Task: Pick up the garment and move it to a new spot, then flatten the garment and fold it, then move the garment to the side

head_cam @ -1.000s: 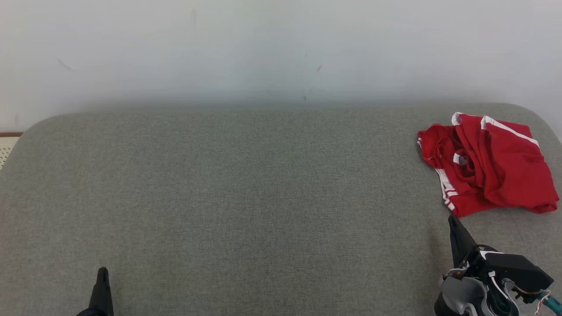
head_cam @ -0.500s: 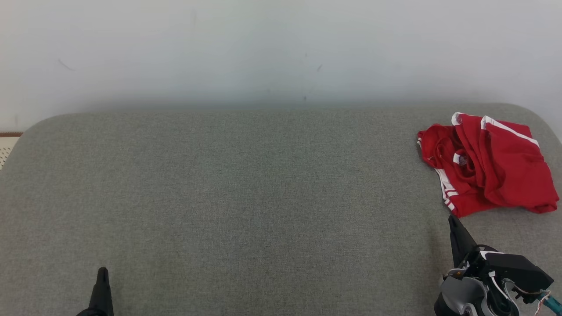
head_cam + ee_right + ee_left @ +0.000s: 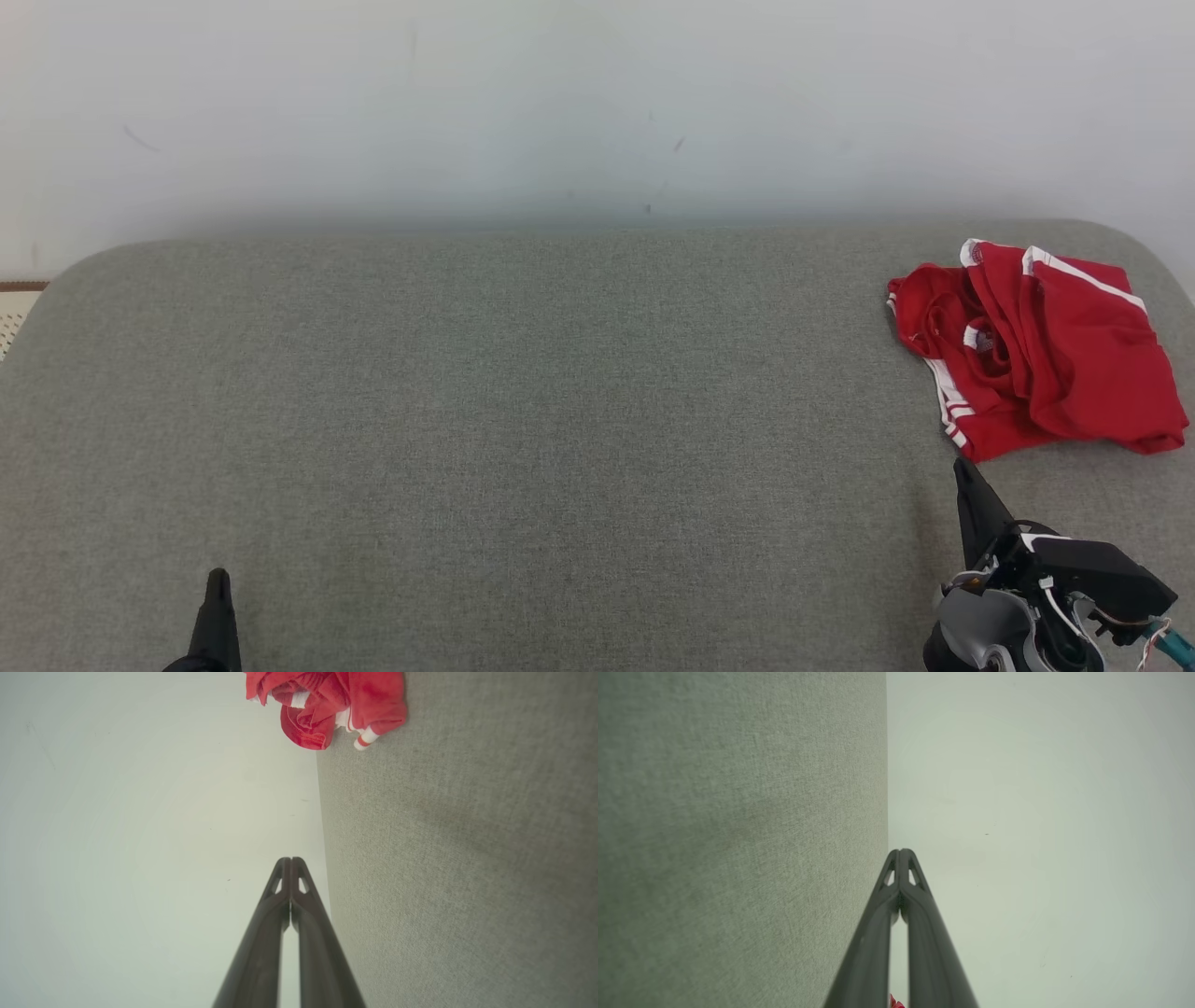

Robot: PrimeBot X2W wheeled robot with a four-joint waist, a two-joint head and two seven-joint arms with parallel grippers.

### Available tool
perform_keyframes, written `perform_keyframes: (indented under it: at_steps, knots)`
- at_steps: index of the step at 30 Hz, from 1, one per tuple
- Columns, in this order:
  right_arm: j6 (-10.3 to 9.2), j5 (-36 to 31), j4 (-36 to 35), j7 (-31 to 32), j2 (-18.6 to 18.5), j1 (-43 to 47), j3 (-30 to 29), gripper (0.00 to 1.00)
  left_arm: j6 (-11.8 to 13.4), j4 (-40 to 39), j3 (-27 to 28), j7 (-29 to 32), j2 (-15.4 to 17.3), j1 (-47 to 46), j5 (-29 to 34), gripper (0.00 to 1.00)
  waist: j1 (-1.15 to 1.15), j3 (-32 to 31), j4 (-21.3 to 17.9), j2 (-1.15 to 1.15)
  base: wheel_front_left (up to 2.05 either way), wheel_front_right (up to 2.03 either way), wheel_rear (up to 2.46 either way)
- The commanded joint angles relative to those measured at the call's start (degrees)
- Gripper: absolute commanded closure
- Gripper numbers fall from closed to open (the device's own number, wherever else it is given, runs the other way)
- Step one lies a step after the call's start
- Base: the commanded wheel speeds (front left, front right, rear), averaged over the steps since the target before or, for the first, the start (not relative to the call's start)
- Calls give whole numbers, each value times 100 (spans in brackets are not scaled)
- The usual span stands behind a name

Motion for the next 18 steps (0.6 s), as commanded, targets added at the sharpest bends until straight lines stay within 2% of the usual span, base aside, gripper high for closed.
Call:
perform_keyframes:
  at_steps: [1,18]
  knots:
    - [0,-14,12,32,17,-4,0,100,-23,15,22,11,-2,-34,-24,100,0,0,0,0,0,0,0]
    - [0,-19,13,28,18,-5,-3,100,-23,15,26,12,-5,-34,-20,100,0,0,0,0,0,0,0]
